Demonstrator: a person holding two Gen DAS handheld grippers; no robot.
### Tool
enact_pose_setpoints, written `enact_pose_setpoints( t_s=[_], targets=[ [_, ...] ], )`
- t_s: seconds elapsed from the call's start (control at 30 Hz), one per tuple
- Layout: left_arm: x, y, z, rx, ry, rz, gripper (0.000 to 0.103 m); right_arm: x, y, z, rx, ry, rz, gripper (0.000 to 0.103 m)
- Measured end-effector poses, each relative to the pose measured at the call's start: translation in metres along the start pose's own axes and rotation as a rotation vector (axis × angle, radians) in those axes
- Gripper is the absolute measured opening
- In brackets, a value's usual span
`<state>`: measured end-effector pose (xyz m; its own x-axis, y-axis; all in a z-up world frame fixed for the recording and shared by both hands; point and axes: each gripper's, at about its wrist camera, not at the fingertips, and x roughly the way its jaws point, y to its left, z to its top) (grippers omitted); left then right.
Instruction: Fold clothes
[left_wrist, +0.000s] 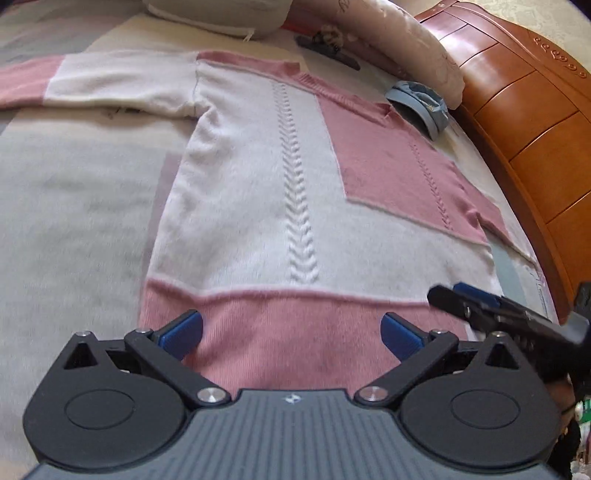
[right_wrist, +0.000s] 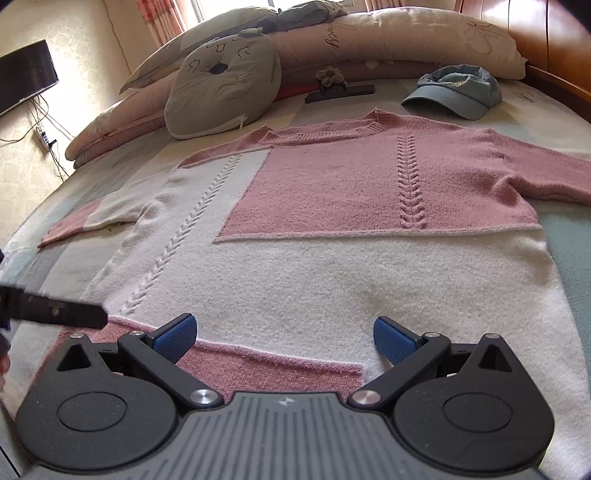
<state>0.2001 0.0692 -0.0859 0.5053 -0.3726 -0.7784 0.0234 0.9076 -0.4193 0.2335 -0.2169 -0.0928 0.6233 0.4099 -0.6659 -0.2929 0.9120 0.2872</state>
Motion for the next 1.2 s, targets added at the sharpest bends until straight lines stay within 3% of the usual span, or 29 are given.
enact_pose_setpoints(
  t_s=[0.2,0.33,0.4,0.57,0.67,0.83,1.03,1.2],
  targets=[
    [-0.037,-0.008,-0.053,-0.031,0.029,-0.016,0.102,0.001,-0.001,0.0,0.008,0.01,0.005,0.103],
    [-0.048,-0.02,-0.079,0.028,0.058,0.029,0.102,0.005,0.007,-0.004,-0.041,0.013,-0.034,0.103],
    [-0.051,-0.029,-0.079,0.069,0.042,0.066,0.102,0.007,0.011,-0.007,-0.06,0.007,-0.06,0.103],
    [-0.044,-0.049,-0.067,0.207,-0.055,0.064,0.102,0.013,0.021,-0.011,-0.146,0.013,-0.126,0.103],
    [-0.027,-0.045,-0.067,0.19,-0.016,0.07,0.102,0.015,0.025,-0.015,-0.179,0.004,-0.151,0.103],
    [-0.034,-0.037,-0.077,0.183,-0.053,0.073,0.102,0.015,0.025,-0.017,-0.189,-0.016,-0.152,0.103],
    [-0.049,-0.037,-0.051,0.213,-0.197,0.137,0.102,0.012,0.027,-0.019,-0.218,-0.031,-0.159,0.103],
    [-0.061,-0.04,-0.044,0.274,-0.289,0.222,0.102,-0.022,0.041,-0.035,-0.286,-0.018,-0.21,0.103]
  ],
)
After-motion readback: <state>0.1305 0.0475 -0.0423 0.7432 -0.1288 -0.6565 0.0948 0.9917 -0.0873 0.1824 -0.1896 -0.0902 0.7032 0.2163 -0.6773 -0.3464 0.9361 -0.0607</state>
